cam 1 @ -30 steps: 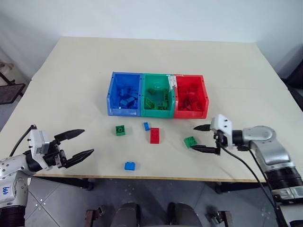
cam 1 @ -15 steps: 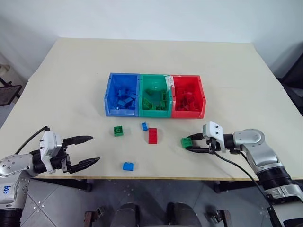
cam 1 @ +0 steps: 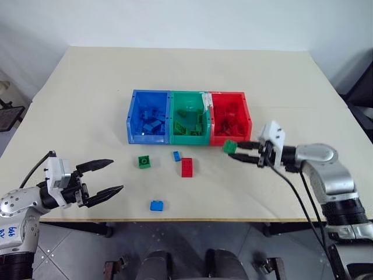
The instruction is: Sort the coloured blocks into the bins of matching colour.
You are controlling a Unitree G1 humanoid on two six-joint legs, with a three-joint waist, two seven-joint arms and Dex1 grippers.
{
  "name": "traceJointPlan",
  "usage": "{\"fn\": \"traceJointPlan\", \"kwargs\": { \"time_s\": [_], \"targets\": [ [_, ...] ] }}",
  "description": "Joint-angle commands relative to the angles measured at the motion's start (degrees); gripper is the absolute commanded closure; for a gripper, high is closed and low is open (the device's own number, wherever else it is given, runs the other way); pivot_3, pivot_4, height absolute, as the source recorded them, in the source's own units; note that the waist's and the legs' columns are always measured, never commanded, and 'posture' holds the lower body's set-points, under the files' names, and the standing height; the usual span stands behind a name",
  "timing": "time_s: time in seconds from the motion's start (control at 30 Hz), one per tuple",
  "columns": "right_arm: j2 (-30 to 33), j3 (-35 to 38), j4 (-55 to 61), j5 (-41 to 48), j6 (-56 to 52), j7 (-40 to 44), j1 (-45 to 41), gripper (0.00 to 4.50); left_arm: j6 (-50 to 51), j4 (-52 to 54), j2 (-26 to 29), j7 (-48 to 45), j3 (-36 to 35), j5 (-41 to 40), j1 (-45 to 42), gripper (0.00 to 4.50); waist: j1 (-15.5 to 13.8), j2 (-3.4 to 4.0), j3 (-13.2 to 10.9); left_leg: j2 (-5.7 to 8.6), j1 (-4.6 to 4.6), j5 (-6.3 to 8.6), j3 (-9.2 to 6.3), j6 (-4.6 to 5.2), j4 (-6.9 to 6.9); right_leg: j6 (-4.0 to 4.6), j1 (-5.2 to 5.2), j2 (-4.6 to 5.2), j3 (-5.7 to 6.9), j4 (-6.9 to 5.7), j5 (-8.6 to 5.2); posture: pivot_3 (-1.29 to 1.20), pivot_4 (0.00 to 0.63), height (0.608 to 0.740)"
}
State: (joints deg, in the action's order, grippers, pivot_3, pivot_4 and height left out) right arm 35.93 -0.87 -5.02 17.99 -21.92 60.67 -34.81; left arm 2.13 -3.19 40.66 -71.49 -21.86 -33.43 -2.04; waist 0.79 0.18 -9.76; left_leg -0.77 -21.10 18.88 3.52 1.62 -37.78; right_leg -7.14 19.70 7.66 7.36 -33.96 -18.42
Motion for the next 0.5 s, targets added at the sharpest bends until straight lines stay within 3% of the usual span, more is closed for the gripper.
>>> {"fn": "traceJointPlan", "kwargs": {
  "time_s": [0.03, 0.27, 0.5],
  "targets": [
    [-4.3, -0.9, -1.0, 0.8, -5.1, -4.6, -7.7, 3.09, -2.2, 0.1, -0.5, -1.3, -1.2, -1.8, -1.1, 0.00, 0.4, 0.00, 0.0, 0.00, 0.00, 0.00, -0.01, -0.01, 0.00, 0.01, 0.02, 0.00, 0.00, -0.04, 0.00, 0.00, 0.150, 0.740],
    [-15.5, -5.3, -21.0, -5.8, 2.3, -10.0, -21.6, 3.09, -3.1, -1.7, 0.6, -6.4, 1.9, -0.3, -3.0, 0.00, 0.9, -0.02, 0.0, 0.13, -0.02, 0.00, 0.01, -0.01, 0.01, 0.02, 0.37, -0.13, 0.11, -0.82, -0.01, 0.00, 0.150, 0.740],
    [-20.6, -5.8, -37.4, -10.2, 12.7, -11.5, -29.6, 0.69, -5.2, -5.8, 1.3, -8.9, 3.3, 1.1, -6.2, 0.00, 1.1, -0.05, 0.0, 0.22, -0.11, -0.02, 0.06, 0.04, -0.01, 0.02, 0.68, -0.17, 0.22, -1.21, -0.01, 0.00, 0.150, 0.740]
  ]
}}
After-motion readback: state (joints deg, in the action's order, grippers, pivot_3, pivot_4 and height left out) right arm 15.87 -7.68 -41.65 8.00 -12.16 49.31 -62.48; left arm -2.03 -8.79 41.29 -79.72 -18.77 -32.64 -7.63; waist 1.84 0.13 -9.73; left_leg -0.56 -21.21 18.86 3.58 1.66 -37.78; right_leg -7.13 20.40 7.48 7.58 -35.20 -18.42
